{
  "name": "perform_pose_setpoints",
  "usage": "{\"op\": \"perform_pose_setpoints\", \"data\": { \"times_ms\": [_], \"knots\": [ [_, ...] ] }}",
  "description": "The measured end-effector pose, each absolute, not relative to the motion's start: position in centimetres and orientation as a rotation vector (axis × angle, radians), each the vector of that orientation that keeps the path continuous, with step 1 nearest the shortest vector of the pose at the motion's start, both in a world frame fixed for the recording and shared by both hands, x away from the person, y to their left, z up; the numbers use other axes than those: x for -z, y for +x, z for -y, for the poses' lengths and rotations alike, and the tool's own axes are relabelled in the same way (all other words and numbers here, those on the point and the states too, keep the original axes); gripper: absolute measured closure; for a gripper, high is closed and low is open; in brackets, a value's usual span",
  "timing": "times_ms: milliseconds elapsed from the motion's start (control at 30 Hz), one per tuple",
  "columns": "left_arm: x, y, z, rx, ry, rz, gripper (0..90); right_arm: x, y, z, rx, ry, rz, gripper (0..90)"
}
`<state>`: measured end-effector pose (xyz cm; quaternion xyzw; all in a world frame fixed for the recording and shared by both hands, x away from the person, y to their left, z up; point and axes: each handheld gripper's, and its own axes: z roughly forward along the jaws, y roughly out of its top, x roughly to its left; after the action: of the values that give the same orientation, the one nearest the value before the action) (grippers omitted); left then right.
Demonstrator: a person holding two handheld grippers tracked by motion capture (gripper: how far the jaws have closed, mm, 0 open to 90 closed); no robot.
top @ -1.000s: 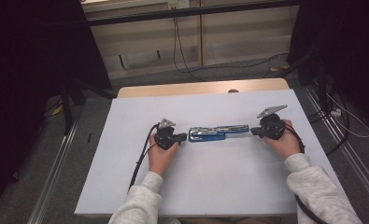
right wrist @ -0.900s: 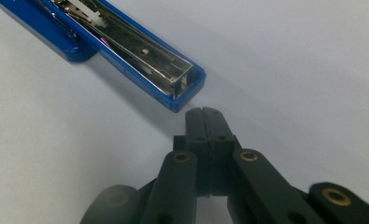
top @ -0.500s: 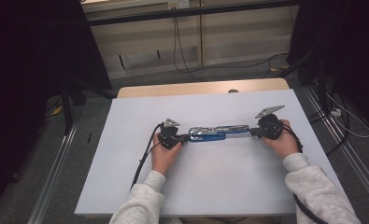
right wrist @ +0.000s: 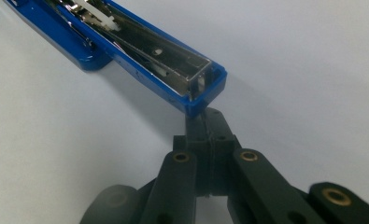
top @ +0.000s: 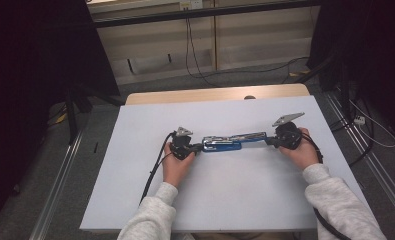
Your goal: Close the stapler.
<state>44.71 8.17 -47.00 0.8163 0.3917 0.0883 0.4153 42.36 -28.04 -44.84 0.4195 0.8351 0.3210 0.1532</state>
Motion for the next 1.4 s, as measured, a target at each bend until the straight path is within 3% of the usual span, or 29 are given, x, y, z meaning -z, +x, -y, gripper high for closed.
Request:
{"op": "perform_pose_setpoints", "data": {
  "times_ms": [667,733,767,800,867,967,1000,1067,1100,1133,1200,1400],
  "knots": [
    [47.0,44.6,-8.3,-0.224,2.04,-0.996,85.5,43.8,42.7,26.7,-0.981,1.142,-2.376,87.9],
    [46.9,44.6,-8.4,-0.231,2.037,-1.003,78.0,43.8,42.5,26.6,-0.997,1.15,-2.372,79.6],
    [46.9,44.6,-8.4,-0.231,2.037,-1.003,73.1,43.8,42.5,26.6,-0.997,1.15,-2.372,79.6],
    [46.8,44.5,-8.5,-0.23,2.03,-1.018,73.1,43.8,42.4,26.6,-1.007,1.157,-2.366,76.3],
    [46.4,44.5,-9.1,-0.248,2.003,-1.028,63.0,43.7,42.1,26.5,-1.024,1.18,-2.349,66.2],
    [46.0,44.5,-9.5,-0.245,1.983,-1.027,50.1,43.6,41.8,26.6,-1.054,1.197,-2.339,61.0],
    [45.6,44.3,-10.0,-0.25,1.973,-1.022,45.7,43.5,41.5,26.6,-1.076,1.223,-2.326,54.0],
    [45.4,44.2,-10.2,-0.249,1.97,-1.021,34.0,43.5,41.2,26.8,-1.127,1.245,-2.31,49.5],
    [45.2,44.1,-10.4,-0.253,1.963,-1.021,34.0,43.5,41.2,26.8,-1.127,1.245,-2.31,49.5],
    [44.9,43.8,-11.0,-0.266,1.959,-1.028,29.3,43.4,40.8,26.8,-1.156,1.279,-2.296,42.3],
    [44.6,43.5,-11.6,-0.247,1.937,-1.042,23.2,43.2,40.3,26.7,-1.156,1.273,-2.291,37.6],
    [43.8,42.8,-12.7,-0.253,1.923,-1.018,18.5,43.1,38.8,26.4,-1.179,1.272,-2.288,28.9]
  ]
}}
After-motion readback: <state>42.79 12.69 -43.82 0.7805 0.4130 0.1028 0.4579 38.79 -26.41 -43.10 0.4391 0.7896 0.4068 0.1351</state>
